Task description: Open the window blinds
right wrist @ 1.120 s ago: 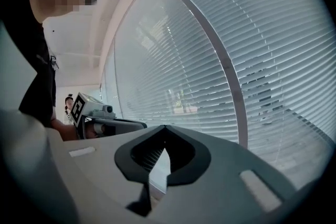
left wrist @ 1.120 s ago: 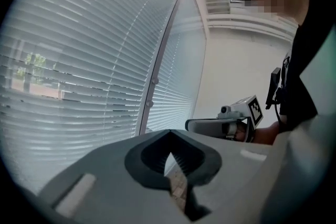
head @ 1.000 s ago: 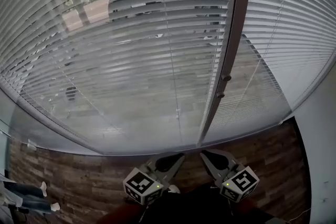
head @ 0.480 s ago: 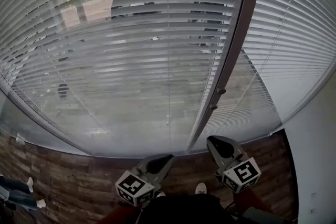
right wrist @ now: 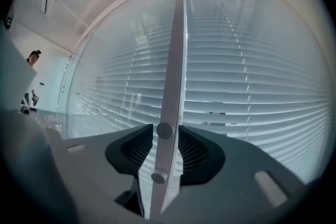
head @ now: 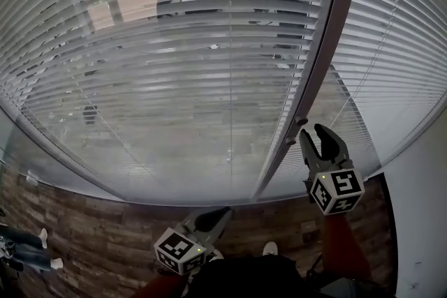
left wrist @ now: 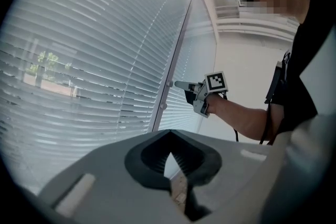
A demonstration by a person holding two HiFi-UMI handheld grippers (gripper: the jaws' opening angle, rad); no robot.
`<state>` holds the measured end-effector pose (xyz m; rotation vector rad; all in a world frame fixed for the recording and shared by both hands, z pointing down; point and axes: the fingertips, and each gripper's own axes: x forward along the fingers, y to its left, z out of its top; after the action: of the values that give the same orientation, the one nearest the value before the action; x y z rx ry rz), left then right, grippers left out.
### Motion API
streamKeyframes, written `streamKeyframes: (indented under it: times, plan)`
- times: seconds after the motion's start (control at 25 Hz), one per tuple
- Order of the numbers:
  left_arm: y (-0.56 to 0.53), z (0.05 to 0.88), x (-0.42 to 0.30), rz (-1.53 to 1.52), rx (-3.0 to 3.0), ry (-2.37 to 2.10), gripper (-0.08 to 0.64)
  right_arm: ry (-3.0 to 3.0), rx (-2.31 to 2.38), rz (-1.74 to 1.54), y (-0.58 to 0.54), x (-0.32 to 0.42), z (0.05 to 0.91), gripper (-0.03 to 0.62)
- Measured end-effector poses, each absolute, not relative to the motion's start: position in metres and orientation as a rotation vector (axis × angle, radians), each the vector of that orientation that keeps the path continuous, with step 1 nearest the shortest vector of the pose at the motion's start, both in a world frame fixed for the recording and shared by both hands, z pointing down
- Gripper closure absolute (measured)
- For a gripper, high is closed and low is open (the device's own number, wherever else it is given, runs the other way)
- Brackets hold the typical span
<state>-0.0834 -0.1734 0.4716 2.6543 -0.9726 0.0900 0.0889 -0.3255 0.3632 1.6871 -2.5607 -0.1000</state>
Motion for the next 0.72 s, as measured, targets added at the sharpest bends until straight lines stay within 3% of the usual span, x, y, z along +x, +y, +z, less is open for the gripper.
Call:
streamKeyframes:
  times: [0.44,0.72]
  plan:
    - [-0.185,0.461,-0.104,0.051,2.665,-1.044,0.558,-2.502,1.708,-0.098,-0.349,0.072,0.372,0.404]
    - [-0.187,0.457,-0.093,0.04,2.672,-1.017,0.56,-2.461,1.713,-0.123,-0.356,0.077,0.372,0.436]
